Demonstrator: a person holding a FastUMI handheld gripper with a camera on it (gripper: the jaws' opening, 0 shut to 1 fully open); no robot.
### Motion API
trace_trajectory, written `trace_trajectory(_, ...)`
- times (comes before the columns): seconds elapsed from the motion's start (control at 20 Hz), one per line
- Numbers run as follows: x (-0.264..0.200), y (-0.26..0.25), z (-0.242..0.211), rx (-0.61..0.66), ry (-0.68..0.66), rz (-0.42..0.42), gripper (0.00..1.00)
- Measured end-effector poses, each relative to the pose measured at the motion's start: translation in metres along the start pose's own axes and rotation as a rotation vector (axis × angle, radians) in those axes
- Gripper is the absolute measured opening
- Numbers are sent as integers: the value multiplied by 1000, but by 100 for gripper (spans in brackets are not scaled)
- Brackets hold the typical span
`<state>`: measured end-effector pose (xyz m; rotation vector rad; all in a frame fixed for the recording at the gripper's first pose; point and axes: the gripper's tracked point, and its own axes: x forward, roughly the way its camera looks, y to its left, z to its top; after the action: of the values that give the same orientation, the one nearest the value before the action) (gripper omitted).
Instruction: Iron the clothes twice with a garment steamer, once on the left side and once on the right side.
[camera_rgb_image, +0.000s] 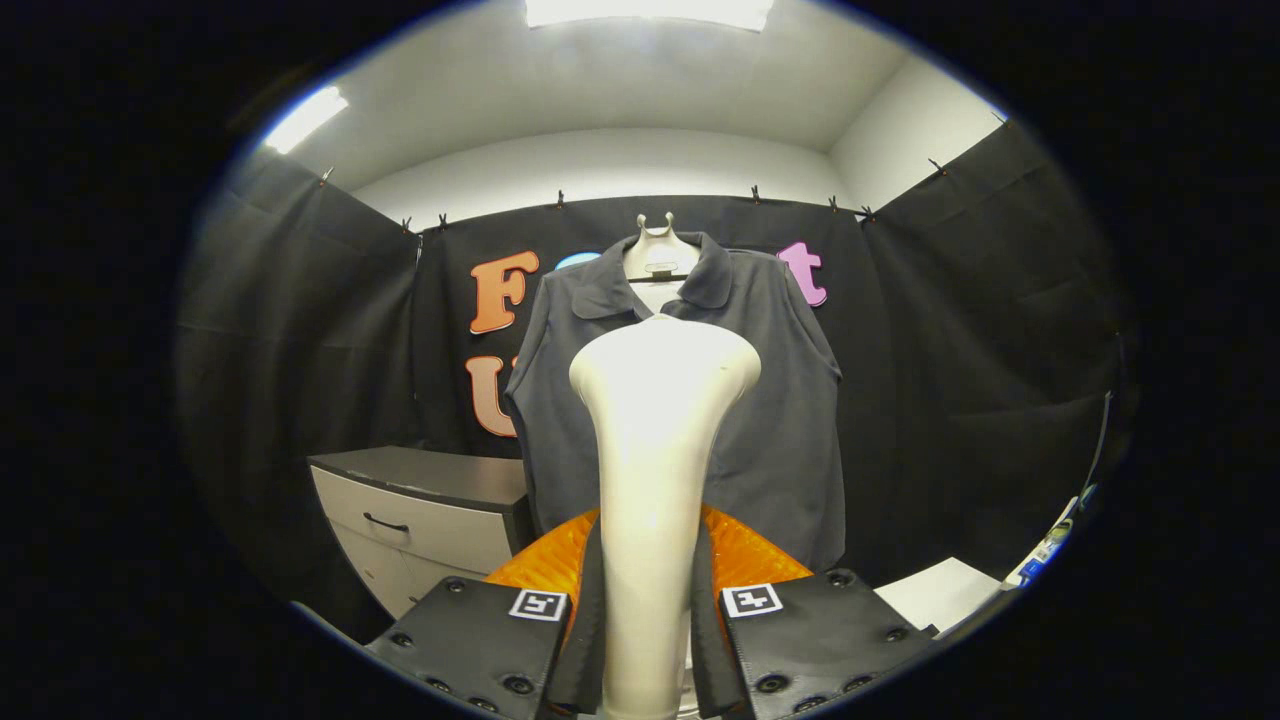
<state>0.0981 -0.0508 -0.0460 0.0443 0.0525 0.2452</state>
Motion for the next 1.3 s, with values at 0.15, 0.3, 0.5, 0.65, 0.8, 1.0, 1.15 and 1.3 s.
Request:
trace_trajectory(0.15, -7, 3, 3, 5, -9, 6, 43)
trace_trajectory(0.3, -7, 8, 11, -7, -24, 8, 43)
trace_trajectory(0.5, -10, 19, 17, -14, -34, 33, 42)
trace_trajectory(0.65, -12, 25, 20, -24, -38, 42, 43)
trace_trajectory(0.8, -14, 33, 22, -20, -36, 60, 42)
trace_trajectory(1.0, -16, 40, 26, -38, -50, 71, 42)
trace_trajectory(1.15, -18, 42, 27, -35, -55, 76, 42)
trace_trajectory(1.3, -19, 40, 28, -35, -61, 66, 42)
